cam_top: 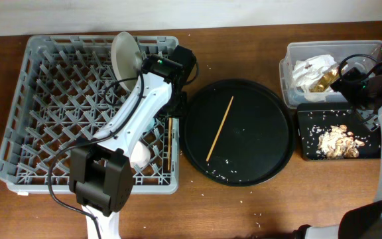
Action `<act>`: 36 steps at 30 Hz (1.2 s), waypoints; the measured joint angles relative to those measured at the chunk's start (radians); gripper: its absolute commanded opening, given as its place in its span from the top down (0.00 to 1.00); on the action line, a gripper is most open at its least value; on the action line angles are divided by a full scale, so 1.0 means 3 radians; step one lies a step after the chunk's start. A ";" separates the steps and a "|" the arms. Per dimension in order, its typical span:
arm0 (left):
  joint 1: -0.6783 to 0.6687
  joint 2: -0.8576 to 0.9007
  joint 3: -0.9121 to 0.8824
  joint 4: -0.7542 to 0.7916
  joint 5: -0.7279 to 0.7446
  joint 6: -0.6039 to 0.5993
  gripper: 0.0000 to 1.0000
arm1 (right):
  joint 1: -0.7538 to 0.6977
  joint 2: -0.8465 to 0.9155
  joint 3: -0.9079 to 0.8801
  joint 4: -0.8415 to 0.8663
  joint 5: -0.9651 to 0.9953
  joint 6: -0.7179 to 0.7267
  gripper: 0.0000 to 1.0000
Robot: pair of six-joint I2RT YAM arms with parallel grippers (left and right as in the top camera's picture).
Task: Sort waste into correct bins and load items into the dishwasher rack
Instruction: 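Carry the chopstick into the dish rack beside the yellow bowl, then grasp the second chopstick on the black tray with the left gripper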
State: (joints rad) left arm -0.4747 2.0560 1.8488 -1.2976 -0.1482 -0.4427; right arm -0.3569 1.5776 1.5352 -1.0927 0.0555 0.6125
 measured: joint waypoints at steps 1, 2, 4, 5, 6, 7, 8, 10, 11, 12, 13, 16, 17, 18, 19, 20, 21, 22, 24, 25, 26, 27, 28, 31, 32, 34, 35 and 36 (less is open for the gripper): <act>0.0000 0.0000 0.0000 0.0005 0.0000 0.0015 0.53 | 0.0000 0.0000 0.0000 0.0000 0.0001 0.0000 0.02; 0.0000 0.0000 0.0001 0.0004 0.0001 0.0019 0.53 | 0.0000 -0.0001 0.0000 0.0000 0.0001 0.0000 0.02; -0.0010 0.0000 0.0060 -0.0034 0.0003 0.0029 0.47 | 0.0000 -0.0001 0.0000 -0.0001 0.0001 0.0000 0.02; -0.0029 0.0000 0.0193 -0.0050 0.0001 0.0053 0.40 | 0.0000 -0.0001 0.0000 0.0000 0.0001 -0.0001 0.02; -0.0058 0.0000 0.0277 -0.0032 -0.0005 0.0064 0.37 | 0.0000 -0.0001 0.0000 0.0000 0.0000 -0.0001 0.02; -0.0117 0.0000 0.0329 0.0057 -0.0008 0.0106 0.35 | 0.0000 0.0000 0.0000 0.0000 0.0001 -0.0001 0.02; -0.0215 0.0000 0.0346 0.0150 -0.0006 0.0113 0.34 | 0.0000 0.0000 0.0000 0.0000 0.0001 -0.0001 0.02; -0.0487 0.0000 0.0352 0.0449 -0.0003 0.0203 0.29 | 0.0000 0.0000 0.0000 0.0000 0.0001 0.0001 0.02; -0.0612 0.0001 0.0355 0.0540 -0.0001 0.0296 0.29 | 0.0000 0.0000 0.0000 -0.0003 0.0000 0.0000 0.01; -0.0727 0.0022 0.0361 0.0674 -0.0003 0.0422 0.29 | 0.0000 -0.0001 0.0000 0.0000 0.0000 -0.0001 0.02; -0.0837 0.0078 0.0380 0.0760 0.0004 0.0563 0.29 | 0.0000 0.0000 0.0000 -0.0001 0.0000 -0.0003 0.02; -0.0973 0.0492 0.0390 0.0773 0.0010 0.1021 0.31 | 0.0000 0.0000 0.0001 -0.0001 0.0001 0.0000 0.02; -0.0949 0.0604 0.0389 0.0736 0.0011 0.1096 0.32 | 0.0000 0.0000 0.0000 0.0000 0.0001 -0.0001 0.01; -0.0924 0.0710 0.0389 0.0692 0.0041 0.1179 0.33 | 0.0000 0.0000 0.0000 0.0000 0.0000 -0.0001 0.02; -0.0905 0.0760 0.0388 0.0654 0.0075 0.1246 0.33 | 0.0000 0.0000 0.0000 0.0000 0.0000 0.0000 0.01; -0.0893 0.0785 0.0387 0.0605 0.0125 0.1343 0.35 | 0.0000 0.0000 0.0000 0.0000 0.0000 0.0000 0.01; -0.0894 0.0790 0.0388 0.0571 0.0178 0.1429 0.35 | 0.0000 0.0000 0.0000 0.0000 0.0000 -0.0001 0.02; -0.0894 0.0797 0.0389 0.0511 0.0276 0.1532 0.34 | 0.0000 0.0000 0.0000 0.0000 0.0001 0.0000 0.02; -0.0898 0.0841 0.0389 0.0426 0.0486 0.1701 0.34 | 0.0000 -0.0001 0.0000 0.0000 0.0000 -0.0001 0.01; -0.0896 0.0880 0.0389 0.0375 0.0575 0.1766 0.34 | 0.0000 -0.0001 0.0000 0.0000 0.0000 -0.0001 0.02; -0.0896 0.0923 0.0389 0.0342 0.0623 0.1793 0.35 | 0.0000 -0.0001 0.0001 0.0000 0.0001 -0.0001 0.01; -0.0896 0.0961 0.0389 0.0324 0.0657 0.1816 0.35 | 0.0000 -0.0001 0.0001 -0.0001 0.0000 -0.0003 0.01; -0.0896 0.0978 0.0389 0.0320 0.0676 0.1840 0.39 | 0.0000 -0.0001 0.0000 0.0000 0.0000 -0.0004 0.02; -0.0896 0.0978 0.0387 0.0337 0.0679 0.1839 0.43 | 0.0000 0.0000 0.0000 0.0000 0.0000 0.0000 0.02; -0.0896 0.0978 0.0387 0.0366 0.0661 0.1813 0.45 | 0.0000 0.0000 0.0000 0.0000 0.0000 -0.0003 0.02; -0.0896 0.0978 0.0387 0.0375 0.0642 0.1766 0.50 | 0.0000 -0.0001 0.0000 0.0000 0.0001 -0.0009 0.02; -0.0896 0.0978 0.0385 0.0376 0.0638 0.1760 0.54 | 0.0000 0.0000 0.0000 0.0000 0.0000 -0.0010 0.01; -0.0896 0.0978 0.0385 0.0381 0.0629 0.1759 0.60 | 0.0000 0.0000 0.0000 0.0000 0.0000 -0.0011 0.01</act>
State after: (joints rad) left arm -0.7437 2.3493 1.9644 -1.1831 0.0406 0.0849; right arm -0.3569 1.5776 1.5352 -1.0927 0.0555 0.6090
